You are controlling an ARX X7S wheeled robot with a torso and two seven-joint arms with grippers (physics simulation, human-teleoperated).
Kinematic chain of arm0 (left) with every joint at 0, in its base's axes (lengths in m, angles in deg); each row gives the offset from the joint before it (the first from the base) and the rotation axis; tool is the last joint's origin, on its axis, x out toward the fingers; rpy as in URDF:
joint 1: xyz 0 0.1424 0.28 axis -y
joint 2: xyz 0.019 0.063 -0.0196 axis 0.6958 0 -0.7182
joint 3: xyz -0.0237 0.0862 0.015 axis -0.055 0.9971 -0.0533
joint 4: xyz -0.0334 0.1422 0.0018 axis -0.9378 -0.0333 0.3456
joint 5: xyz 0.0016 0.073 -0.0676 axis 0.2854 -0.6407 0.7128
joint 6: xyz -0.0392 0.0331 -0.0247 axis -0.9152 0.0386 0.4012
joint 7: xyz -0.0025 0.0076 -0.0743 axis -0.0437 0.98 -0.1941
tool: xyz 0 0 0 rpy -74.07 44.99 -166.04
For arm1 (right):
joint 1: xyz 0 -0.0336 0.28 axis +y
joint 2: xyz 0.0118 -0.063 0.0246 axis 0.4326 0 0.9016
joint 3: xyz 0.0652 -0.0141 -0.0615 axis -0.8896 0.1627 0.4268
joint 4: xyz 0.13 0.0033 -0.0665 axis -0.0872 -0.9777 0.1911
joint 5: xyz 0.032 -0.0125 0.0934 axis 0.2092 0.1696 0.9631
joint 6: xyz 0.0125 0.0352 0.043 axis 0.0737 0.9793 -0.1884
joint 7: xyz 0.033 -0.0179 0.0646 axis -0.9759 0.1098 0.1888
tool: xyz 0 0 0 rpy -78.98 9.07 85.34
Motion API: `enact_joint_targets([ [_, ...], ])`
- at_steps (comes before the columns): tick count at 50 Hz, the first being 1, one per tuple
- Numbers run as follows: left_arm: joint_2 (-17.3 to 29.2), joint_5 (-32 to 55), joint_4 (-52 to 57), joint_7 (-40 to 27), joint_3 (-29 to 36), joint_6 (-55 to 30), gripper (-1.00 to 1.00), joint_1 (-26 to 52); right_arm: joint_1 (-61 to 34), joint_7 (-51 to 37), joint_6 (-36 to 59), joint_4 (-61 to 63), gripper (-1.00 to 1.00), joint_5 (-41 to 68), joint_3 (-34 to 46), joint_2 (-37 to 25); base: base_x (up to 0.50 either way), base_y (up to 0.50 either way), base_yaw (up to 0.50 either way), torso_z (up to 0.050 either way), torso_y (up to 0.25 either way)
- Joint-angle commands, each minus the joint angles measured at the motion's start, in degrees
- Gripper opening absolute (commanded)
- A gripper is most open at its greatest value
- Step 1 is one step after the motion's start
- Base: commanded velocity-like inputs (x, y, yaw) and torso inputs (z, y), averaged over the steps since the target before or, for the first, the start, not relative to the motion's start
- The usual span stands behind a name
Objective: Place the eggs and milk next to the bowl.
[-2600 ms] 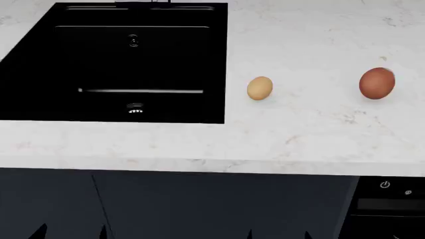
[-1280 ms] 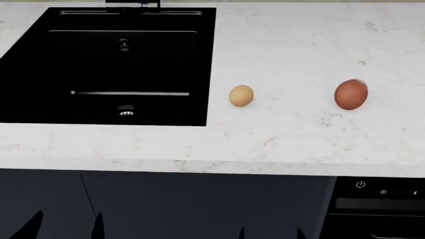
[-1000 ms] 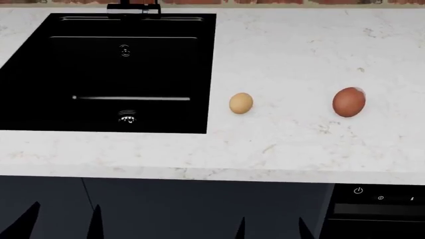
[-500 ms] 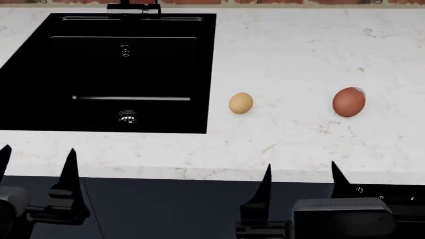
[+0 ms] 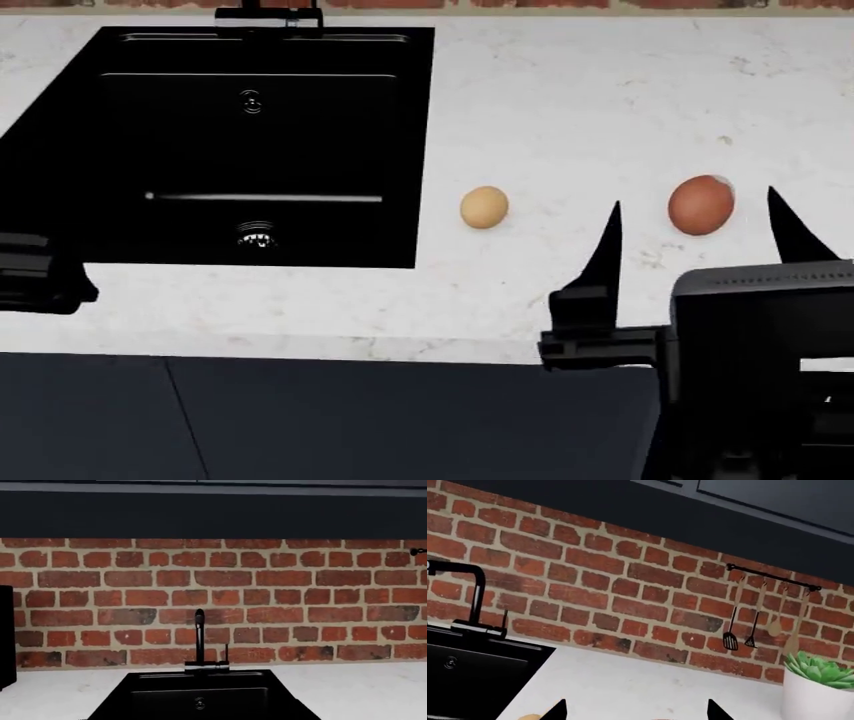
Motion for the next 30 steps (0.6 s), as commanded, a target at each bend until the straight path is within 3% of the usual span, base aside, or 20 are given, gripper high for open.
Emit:
enact_joint_targets([
  [1, 0.96, 0.36, -0.2, 1.29, -2.19, -5.39, 1.0, 5.36, -4.04, 1.93, 5.87, 4.11, 1.0, 0.35, -3.38, -1.05, 0.0, 0.0, 0.0, 0.0, 0.0],
  [12, 1.01, 1.28, -0.21, 0.41, -2.66, -7.05, 1.0, 7.49, -5.34, 2.14, 8.19, 5.62, 1.0, 1.29, -3.7, -1.36, 0.0, -0.03, 0.0, 0.0, 0.0],
  [30, 0.45, 1.81, 0.23, 1.16, -1.97, -5.35, 1.0, 4.86, -4.21, 1.92, 7.24, 5.39, 1.0, 1.8, -3.55, -1.01, 0.0, -0.5, 0.0, 0.0, 0.0],
])
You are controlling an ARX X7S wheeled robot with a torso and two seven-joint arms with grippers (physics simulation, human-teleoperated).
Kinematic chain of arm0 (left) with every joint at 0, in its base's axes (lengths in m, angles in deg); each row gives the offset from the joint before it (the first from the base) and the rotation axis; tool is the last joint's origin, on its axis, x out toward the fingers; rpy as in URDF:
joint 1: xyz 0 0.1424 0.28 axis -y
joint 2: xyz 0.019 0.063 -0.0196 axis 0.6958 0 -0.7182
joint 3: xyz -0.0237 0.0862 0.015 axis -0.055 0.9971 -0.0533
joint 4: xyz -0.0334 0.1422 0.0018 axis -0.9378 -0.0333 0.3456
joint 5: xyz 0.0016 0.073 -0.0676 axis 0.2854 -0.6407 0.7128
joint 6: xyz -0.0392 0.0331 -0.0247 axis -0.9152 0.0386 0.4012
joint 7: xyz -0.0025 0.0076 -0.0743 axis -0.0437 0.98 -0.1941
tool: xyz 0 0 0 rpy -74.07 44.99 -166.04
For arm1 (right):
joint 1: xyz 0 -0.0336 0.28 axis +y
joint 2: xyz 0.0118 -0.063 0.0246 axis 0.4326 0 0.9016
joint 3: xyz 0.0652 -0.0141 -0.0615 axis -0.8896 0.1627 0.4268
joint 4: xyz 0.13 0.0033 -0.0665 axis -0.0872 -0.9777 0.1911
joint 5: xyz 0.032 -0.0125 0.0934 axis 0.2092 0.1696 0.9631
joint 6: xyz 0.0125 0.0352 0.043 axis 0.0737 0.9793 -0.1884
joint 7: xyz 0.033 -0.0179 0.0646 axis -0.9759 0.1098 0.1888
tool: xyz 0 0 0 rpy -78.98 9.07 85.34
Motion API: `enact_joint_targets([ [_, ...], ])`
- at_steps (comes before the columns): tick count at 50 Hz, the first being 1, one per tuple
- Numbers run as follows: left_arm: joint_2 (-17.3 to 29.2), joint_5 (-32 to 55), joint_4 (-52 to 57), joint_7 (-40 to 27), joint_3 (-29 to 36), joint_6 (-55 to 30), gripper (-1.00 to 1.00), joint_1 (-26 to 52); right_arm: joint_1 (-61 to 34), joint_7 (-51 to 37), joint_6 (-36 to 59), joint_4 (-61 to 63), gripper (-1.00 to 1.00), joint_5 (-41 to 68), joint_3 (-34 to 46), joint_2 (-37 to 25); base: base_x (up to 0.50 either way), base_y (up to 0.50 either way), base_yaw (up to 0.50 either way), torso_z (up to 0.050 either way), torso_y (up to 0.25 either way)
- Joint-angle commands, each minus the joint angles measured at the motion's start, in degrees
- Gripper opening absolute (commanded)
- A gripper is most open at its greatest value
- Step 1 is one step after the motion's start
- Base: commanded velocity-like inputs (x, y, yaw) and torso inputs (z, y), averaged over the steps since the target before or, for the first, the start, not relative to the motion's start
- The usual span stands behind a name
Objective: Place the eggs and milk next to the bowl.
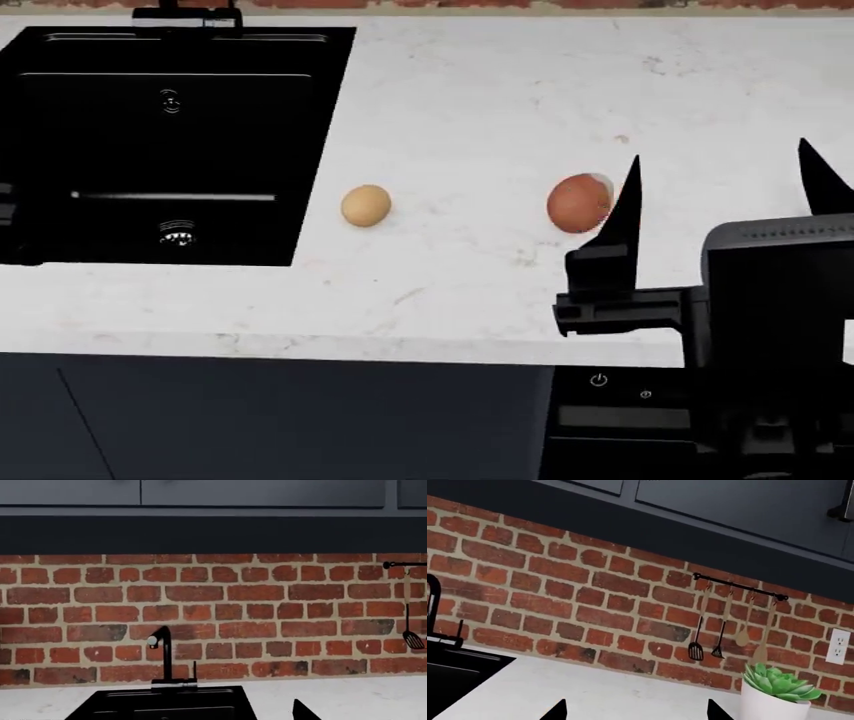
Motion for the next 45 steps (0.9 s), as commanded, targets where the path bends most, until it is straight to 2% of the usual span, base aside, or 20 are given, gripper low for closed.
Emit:
enact_joint_targets([
  [1, -1.8, -0.99, 0.33, 1.13, -0.81, -0.99, 1.0, -1.16, 0.84, 1.32, 0.14, 1.04, 1.0, -0.37, -2.16, 0.66, 0.0, -0.5, 0.0, 0.0, 0.0],
  [45, -2.07, -1.05, -0.46, 1.12, 0.55, 1.12, 1.0, -2.65, 2.13, 1.0, -0.78, 0.33, 1.0, 0.49, -1.75, 0.37, 0.0, -0.5, 0.0, 0.0, 0.0],
])
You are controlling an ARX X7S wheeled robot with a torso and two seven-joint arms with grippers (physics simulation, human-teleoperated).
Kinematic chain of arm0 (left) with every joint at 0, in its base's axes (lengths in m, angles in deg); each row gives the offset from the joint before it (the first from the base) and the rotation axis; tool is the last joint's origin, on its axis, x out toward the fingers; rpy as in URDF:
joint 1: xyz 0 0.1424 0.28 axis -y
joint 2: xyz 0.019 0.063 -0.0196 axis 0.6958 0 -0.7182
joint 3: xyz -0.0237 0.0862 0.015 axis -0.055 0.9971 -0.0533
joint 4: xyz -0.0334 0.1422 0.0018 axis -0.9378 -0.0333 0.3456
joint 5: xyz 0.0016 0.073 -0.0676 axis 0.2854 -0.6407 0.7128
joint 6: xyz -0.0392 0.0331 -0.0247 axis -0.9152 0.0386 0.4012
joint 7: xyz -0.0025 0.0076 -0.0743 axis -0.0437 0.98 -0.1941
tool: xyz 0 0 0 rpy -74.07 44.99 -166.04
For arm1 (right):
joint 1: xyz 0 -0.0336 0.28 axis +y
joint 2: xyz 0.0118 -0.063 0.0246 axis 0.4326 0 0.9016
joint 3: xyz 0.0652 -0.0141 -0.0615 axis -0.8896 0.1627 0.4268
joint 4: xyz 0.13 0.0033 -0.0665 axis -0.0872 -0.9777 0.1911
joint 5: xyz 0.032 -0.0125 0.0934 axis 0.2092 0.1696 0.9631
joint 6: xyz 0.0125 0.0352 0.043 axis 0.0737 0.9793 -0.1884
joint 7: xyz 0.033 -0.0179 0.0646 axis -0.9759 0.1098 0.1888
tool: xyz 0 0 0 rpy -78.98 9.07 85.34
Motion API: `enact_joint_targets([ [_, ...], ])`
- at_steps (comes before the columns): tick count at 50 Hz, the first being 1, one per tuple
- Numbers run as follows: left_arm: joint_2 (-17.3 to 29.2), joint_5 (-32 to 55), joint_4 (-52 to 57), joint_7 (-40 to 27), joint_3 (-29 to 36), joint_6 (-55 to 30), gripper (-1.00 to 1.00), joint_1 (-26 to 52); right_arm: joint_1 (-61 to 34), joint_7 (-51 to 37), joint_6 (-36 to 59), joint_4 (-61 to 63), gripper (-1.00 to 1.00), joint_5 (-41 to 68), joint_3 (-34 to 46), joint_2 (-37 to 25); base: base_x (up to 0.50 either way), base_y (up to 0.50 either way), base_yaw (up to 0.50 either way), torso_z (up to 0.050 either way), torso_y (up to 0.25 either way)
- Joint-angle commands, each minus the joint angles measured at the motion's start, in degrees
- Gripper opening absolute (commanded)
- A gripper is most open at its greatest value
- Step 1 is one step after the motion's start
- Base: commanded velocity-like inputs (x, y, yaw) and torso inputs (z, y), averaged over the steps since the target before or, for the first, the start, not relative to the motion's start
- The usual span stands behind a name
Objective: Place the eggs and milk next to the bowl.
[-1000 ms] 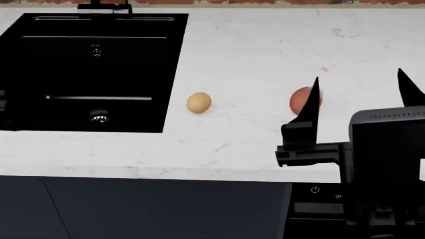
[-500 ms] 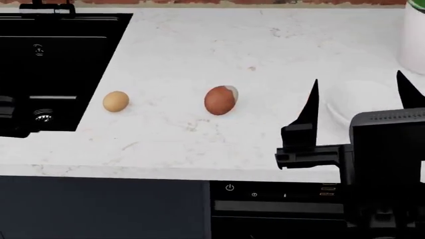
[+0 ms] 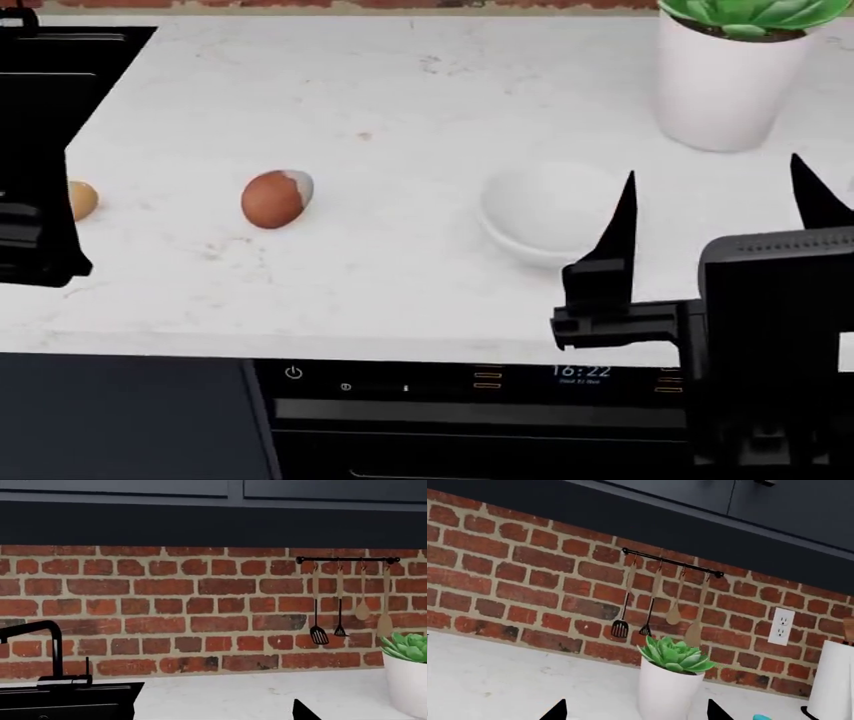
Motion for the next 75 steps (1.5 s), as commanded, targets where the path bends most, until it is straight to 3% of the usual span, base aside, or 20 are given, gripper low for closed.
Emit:
enact_joint_targets([
  [1, -1.47, -1.55, -0.01, 0.84, -0.97, -0.94, 1.0, -0.72, 0.66, 1.22, -0.27, 0.37, 1.0, -0.69, -1.5, 0.8, 0.0, -0.5, 0.0, 0.0, 0.0],
  [16, -0.93, -1.09, 0.59, 0.69, -1.28, -0.93, 1.0, -1.02, -0.04, 1.5, -0.79, -0.69, 1.0, -0.58, 0.19, 0.88, 0.01, -0.19, 0.0, 0.0, 0.0],
  [75, -0.02, 1.04, 0.82, -0.19, -0.73, -2.91, 1.0, -0.39, 0.07, 0.72, -1.6, 0.23, 1.0, 0.85, -0.23, 0.57, 0.27, -0.01, 0.0, 0.0, 0.0],
])
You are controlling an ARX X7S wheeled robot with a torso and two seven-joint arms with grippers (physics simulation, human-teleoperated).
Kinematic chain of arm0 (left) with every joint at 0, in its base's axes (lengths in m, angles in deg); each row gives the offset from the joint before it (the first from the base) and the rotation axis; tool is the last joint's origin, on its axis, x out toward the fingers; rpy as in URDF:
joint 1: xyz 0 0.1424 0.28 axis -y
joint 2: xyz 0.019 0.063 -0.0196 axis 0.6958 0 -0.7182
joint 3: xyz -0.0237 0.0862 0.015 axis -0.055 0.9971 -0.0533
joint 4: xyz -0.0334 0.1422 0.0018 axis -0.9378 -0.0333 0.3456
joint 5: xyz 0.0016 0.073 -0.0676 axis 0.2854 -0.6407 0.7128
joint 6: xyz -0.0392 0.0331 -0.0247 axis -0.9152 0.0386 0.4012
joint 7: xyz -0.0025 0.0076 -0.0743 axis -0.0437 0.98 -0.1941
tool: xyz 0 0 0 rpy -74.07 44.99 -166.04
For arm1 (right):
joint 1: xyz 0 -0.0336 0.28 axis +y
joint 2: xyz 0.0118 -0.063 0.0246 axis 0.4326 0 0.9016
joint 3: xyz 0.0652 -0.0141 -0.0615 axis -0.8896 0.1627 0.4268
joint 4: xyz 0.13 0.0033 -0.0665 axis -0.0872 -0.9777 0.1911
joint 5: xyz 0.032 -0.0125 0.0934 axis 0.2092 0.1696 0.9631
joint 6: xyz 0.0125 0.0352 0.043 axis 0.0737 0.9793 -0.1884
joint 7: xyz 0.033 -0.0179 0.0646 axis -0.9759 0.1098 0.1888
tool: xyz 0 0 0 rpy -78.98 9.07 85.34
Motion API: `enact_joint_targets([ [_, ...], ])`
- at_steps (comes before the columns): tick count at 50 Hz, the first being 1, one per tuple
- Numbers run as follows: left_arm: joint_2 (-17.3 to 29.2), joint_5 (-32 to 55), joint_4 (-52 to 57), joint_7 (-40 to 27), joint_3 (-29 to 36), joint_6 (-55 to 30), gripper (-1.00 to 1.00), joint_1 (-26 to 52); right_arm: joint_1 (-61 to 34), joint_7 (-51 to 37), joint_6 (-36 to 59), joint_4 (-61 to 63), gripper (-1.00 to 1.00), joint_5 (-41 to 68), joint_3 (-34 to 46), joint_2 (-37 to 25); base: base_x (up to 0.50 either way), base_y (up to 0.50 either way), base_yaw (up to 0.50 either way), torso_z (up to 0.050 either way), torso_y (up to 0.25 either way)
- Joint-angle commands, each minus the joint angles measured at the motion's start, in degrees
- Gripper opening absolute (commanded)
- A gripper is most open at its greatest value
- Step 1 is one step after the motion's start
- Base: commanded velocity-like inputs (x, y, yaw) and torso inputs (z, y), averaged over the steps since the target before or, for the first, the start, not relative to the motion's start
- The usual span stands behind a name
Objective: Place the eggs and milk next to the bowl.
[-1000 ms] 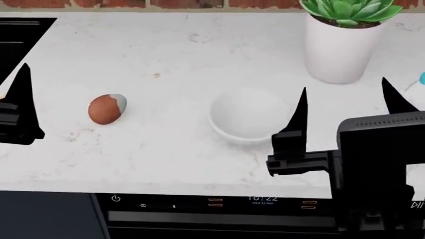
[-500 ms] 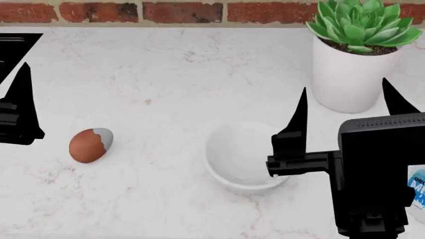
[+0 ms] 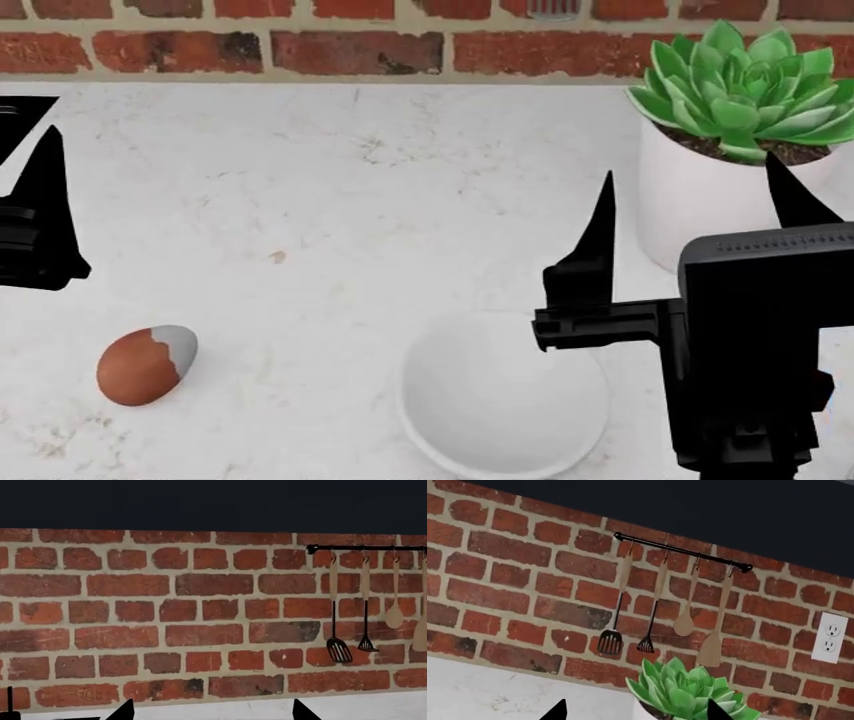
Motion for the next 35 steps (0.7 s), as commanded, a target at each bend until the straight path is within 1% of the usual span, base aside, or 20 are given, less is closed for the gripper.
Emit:
enact_joint_targets([
  [1, -1.17, -0.5, 0.1, 0.55, -1.13, -3.16, 1.0, -0.15, 0.4, 1.3, -0.67, 0.68, 1.0, -0.59, -1.8, 0.74, 0.0, 0.0, 0.0, 0.0, 0.0],
  [7, 0.61, 0.79, 0.46, 0.84, -0.67, -6.98, 1.0, 0.67, 0.2, 1.36, -0.49, 0.89, 1.0, -0.39, -1.46, 0.71, 0.0, 0.0, 0.0, 0.0, 0.0],
  [11, 4.42, 2.87, 0.65, 3.21, 1.0, -13.04, 1.0, 2.37, 0.15, 1.34, -0.27, 1.2, 1.0, -0.27, -1.38, 0.62, 0.0, 0.0, 0.0, 0.0, 0.0],
  [12, 6.09, 2.86, 0.68, 4.35, 2.15, -14.42, 1.0, 2.81, 0.25, 1.38, -0.44, 1.17, 1.0, -0.23, -1.38, 0.61, 0.0, 0.0, 0.0, 0.0, 0.0],
  [17, 9.44, 4.52, 0.99, 7.0, 3.51, -18.37, 1.0, 4.83, 0.4, 1.37, -1.0, 0.78, 1.0, -0.22, -1.12, 0.72, 0.0, 0.0, 0.0, 0.0, 0.0],
  [18, 10.81, 4.26, 1.27, 8.04, 4.54, -18.86, 1.0, 5.61, 0.44, 1.36, -1.14, 0.65, 1.0, -0.24, -1.02, 0.76, 0.0, 0.0, 0.0, 0.0, 0.0],
  [24, 15.17, 6.05, 1.66, 12.52, 7.57, -23.36, 1.0, 9.2, 0.53, 1.36, -1.4, 0.61, 1.0, -0.11, -0.94, 0.72, 0.0, 0.0, 0.0, 0.0, 0.0],
  [29, 18.03, 6.8, 1.25, 16.1, 10.29, -25.58, 1.0, 11.0, 0.42, 1.29, -1.11, 0.9, 1.0, 0.09, -1.15, 0.58, 0.0, 0.0, 0.0, 0.0, 0.0],
  [32, 19.88, 6.06, 0.51, 19.14, 12.95, -24.97, 1.0, 11.88, 0.41, 1.24, -1.07, 0.99, 1.0, 0.21, -1.26, 0.55, 0.0, 0.0, 0.0, 0.0, 0.0],
  [35, 20.55, 5.46, -0.35, 20.34, 14.47, -24.99, 1.0, 12.82, 0.53, 1.18, -1.17, 0.94, 1.0, 0.23, -1.27, 0.51, 0.0, 0.0, 0.0, 0.0, 0.0],
])
